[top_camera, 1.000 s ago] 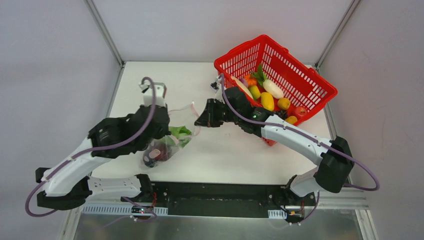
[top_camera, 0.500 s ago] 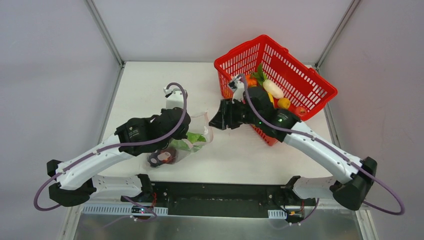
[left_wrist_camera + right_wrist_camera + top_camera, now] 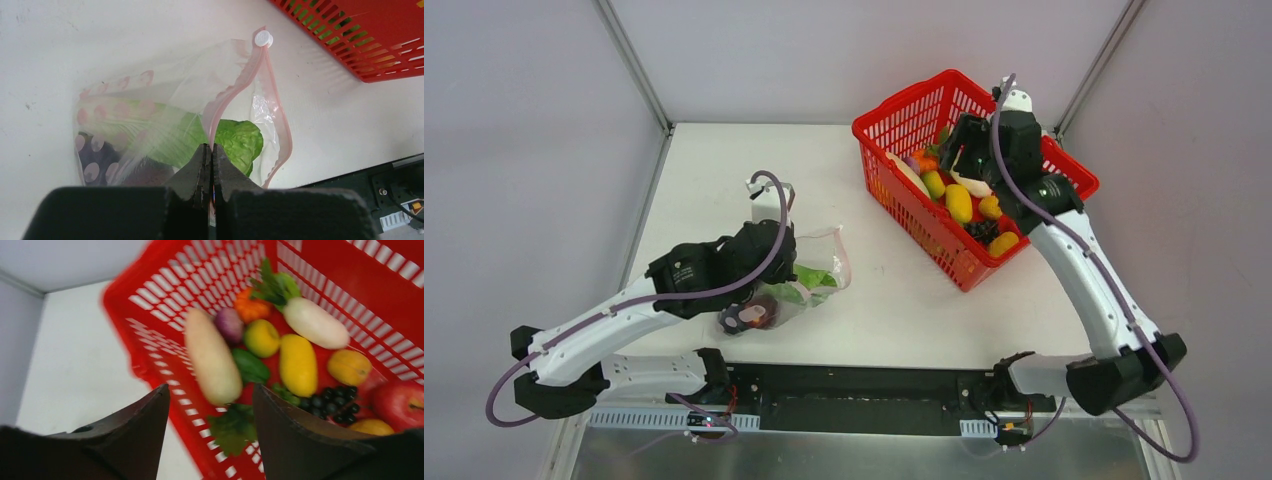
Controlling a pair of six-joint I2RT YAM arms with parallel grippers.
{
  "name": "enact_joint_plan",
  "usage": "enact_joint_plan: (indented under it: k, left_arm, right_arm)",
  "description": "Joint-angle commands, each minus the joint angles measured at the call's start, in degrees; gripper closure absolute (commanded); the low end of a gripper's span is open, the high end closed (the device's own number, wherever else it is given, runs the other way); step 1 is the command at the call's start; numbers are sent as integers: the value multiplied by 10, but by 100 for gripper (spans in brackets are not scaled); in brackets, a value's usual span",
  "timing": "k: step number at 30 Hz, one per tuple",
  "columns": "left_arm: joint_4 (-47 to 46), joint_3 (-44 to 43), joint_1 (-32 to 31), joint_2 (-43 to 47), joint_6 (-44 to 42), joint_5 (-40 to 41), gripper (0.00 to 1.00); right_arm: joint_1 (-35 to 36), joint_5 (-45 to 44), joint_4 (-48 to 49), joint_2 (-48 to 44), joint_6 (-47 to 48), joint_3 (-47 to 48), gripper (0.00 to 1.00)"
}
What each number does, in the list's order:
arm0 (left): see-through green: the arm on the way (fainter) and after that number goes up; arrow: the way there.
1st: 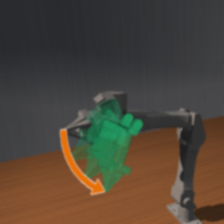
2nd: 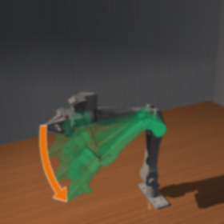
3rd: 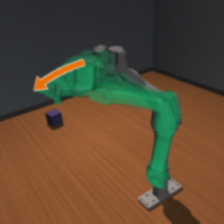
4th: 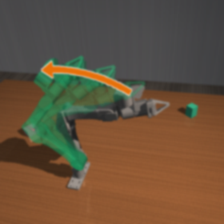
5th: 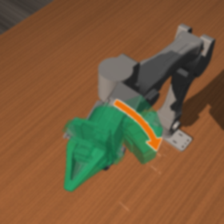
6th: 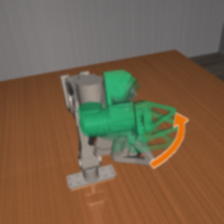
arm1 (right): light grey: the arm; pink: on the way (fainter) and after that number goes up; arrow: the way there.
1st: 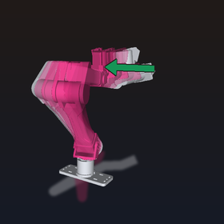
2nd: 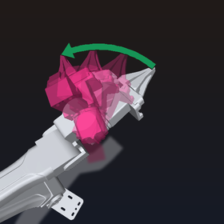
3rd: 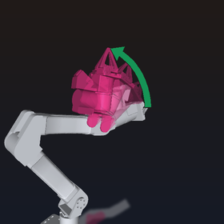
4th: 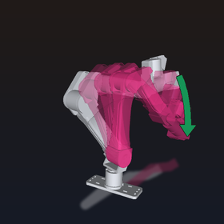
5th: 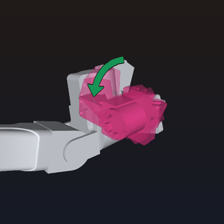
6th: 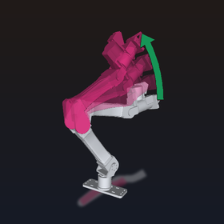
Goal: Place the food in the zip-top bag and seal the zipper
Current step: Move the bin to the center of the board.
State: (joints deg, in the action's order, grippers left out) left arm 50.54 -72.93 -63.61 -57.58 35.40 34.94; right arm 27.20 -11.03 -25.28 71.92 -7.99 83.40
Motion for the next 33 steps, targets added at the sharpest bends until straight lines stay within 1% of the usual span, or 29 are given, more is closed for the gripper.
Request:
enact_joint_plan:
  k: [1, 4, 7, 10, 14, 17, 21, 23, 24, 25, 26, 30, 33]
  left_arm:
    - [-24, 7, 7, 15, 3, 5, 100]
    - [-23, 11, 8, 19, 4, 7, 100]
    - [-20, 11, 8, 20, 3, 12, 100]
    - [-17, 8, 7, 19, 1, 16, 100]
    - [-10, 7, 8, 20, 1, 24, 100]
    - [-6, 8, 8, 23, 4, 28, 100]
    - [-5, 11, 8, 28, 8, 25, 100]
    - [-4, 13, 7, 32, 9, 24, 100]
    - [-3, 14, 8, 34, 9, 25, 100]
    - [-2, 16, 8, 37, 10, 25, 100]
    - [-1, 17, 8, 39, 11, 27, 100]
    - [2, 18, 7, 46, 12, 32, 100]
    - [5, 19, 8, 50, 11, 35, 100]
  right_arm:
    - [-79, 14, -89, 74, -25, 12, 35]
    - [-89, 90, -110, 98, -41, -11, 31]
    - [-86, 166, -100, 96, -60, -48, 26]
    - [-65, 188, -99, 96, -71, -59, 25]
    - [-5, 224, -85, 102, -88, -56, 24]
    - [42, 207, -55, 110, -113, -54, 22]
    - [53, 176, -50, 134, -109, -25, 20]
    - [52, 125, -64, 143, -84, -8, 18]
    - [50, 74, -66, 145, -72, -6, 16]
    - [46, 43, -68, 148, -64, -4, 15]
    - [37, 29, -71, 152, -58, -4, 14]
    - [-8, 54, -68, 163, -61, -27, 14]
    - [-30, 62, -41, 167, -72, -63, 13]
